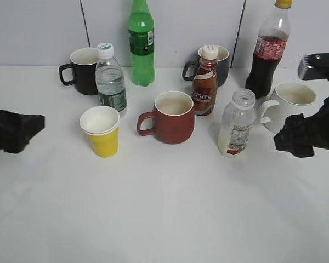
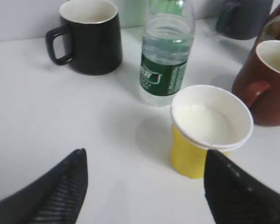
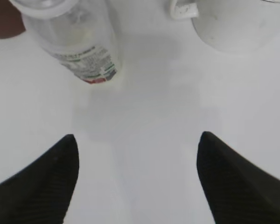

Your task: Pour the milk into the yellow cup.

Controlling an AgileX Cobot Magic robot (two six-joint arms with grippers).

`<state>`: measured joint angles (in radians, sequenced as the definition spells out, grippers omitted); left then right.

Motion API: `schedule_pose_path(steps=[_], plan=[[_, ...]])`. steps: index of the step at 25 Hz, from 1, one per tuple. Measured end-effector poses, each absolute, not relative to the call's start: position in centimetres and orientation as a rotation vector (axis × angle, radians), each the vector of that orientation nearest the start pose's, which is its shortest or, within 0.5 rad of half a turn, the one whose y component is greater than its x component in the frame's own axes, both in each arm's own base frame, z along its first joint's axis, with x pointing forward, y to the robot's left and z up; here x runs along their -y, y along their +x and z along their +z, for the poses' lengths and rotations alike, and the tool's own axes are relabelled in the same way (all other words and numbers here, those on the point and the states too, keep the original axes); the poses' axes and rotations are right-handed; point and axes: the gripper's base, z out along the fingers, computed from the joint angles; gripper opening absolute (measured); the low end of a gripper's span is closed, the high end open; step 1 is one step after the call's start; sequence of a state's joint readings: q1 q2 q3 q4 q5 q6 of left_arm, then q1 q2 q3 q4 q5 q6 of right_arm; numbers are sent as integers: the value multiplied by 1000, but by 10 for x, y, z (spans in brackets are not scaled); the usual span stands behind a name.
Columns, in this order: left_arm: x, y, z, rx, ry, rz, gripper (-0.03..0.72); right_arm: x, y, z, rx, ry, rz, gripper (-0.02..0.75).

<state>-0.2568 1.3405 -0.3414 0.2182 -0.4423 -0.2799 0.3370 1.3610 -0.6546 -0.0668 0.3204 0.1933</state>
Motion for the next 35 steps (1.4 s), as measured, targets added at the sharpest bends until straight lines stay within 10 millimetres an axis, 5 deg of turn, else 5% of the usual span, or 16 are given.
schedule_pose_path(steps=[5, 8, 13, 14, 15, 19, 25, 30, 35], plan=[[56, 208, 214, -2143, 130, -250, 569, -79, 213, 237, -2563, -396, 204, 588], [47, 190, 254, -2212, 77, -197, 531, -78, 193, 253, -2576, -454, 265, 588], [28, 138, 293, -2281, 22, -138, 501, -67, 154, 276, -2546, -511, 297, 588], [28, 138, 293, -2281, 22, -138, 501, -64, 145, 280, -2528, -515, 300, 588], [20, 113, 298, -2307, 47, -101, 496, -62, 136, 281, -2519, -519, 303, 588], [9, 73, 299, -2365, 169, -35, 494, -49, 97, 281, -2435, -520, 322, 588], [1, 18, 294, -2292, 188, -135, 494, -31, 43, 286, -2220, -567, 316, 588], [-3, -3, 291, -2135, 220, -158, 493, -21, 15, 283, -2092, -595, 301, 588], [-2, -2, 288, -2050, 242, -154, 493, -18, 7, 284, -2037, -592, 298, 588]])
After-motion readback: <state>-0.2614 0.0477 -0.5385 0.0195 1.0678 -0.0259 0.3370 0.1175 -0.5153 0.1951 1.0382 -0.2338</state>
